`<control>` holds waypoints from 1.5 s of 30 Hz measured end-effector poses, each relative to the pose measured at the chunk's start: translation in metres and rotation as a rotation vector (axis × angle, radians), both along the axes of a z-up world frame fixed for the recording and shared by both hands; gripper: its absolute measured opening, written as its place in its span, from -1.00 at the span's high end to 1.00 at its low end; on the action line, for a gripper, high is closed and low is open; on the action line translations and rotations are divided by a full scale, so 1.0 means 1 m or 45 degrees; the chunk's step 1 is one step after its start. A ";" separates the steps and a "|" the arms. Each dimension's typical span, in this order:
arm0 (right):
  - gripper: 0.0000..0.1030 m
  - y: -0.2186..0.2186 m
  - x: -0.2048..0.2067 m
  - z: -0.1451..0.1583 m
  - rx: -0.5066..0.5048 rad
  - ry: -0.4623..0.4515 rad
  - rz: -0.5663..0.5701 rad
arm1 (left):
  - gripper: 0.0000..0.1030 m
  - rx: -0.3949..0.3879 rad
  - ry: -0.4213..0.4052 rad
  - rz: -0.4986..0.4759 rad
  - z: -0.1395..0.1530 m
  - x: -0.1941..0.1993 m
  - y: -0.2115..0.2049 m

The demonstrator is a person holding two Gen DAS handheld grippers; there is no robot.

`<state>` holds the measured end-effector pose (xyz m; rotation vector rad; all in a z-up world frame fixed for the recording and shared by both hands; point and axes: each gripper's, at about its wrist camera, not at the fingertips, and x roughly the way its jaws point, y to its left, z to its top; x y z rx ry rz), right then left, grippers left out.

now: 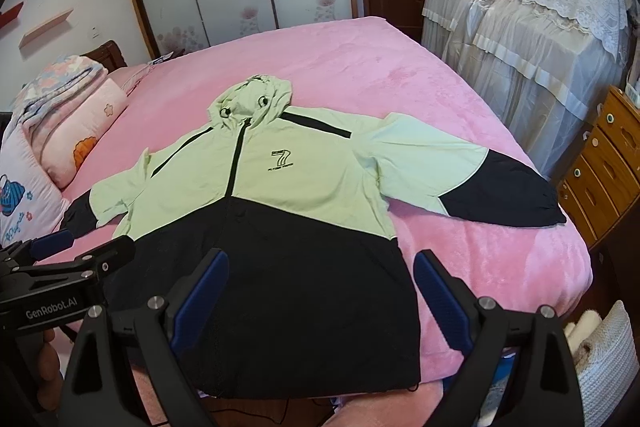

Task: Fold large clothes
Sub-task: 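Grasp the black cuff of a jacket sleeve with the right tool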

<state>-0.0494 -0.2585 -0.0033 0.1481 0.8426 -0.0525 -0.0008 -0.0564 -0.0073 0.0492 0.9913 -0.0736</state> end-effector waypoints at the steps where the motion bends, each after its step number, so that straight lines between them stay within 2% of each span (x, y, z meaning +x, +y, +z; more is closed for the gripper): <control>1: -0.83 -0.003 0.001 0.000 0.003 -0.001 -0.007 | -0.99 0.002 0.004 -0.009 -0.001 0.003 -0.004; 9: -0.83 -0.031 0.017 -0.001 0.001 -0.021 -0.081 | -0.99 0.020 -0.012 -0.063 0.002 0.028 -0.033; 15: -0.83 -0.063 0.034 0.006 -0.006 -0.074 -0.162 | -0.99 0.012 -0.074 -0.130 0.015 0.056 -0.065; 21: -0.83 -0.112 0.063 0.008 -0.047 -0.105 -0.330 | -0.99 -0.007 -0.225 -0.247 0.034 0.087 -0.113; 25: -0.82 -0.161 0.081 -0.006 -0.060 -0.075 -0.480 | -0.99 -0.050 -0.248 -0.290 0.031 0.118 -0.144; 28: -0.71 -0.207 0.087 -0.027 -0.010 -0.027 -0.619 | -0.99 -0.085 -0.291 -0.298 0.019 0.142 -0.166; 30: -0.45 -0.232 0.090 -0.044 0.043 0.010 -0.689 | -0.99 -0.062 -0.326 -0.297 0.004 0.156 -0.182; 34: -0.39 -0.281 0.087 -0.086 0.094 0.105 -0.887 | -0.99 -0.044 -0.334 -0.333 -0.026 0.177 -0.212; 36: -0.39 -0.297 0.081 -0.110 0.161 0.152 -0.961 | -0.99 -0.026 -0.327 -0.355 -0.042 0.184 -0.227; 41: -0.39 -0.316 0.068 -0.152 0.220 0.249 -1.067 | -0.99 -0.059 -0.195 -0.439 -0.082 0.200 -0.260; 45: -0.40 -0.332 0.056 -0.177 0.344 0.264 -1.137 | -0.99 -0.041 -0.079 -0.477 -0.114 0.210 -0.287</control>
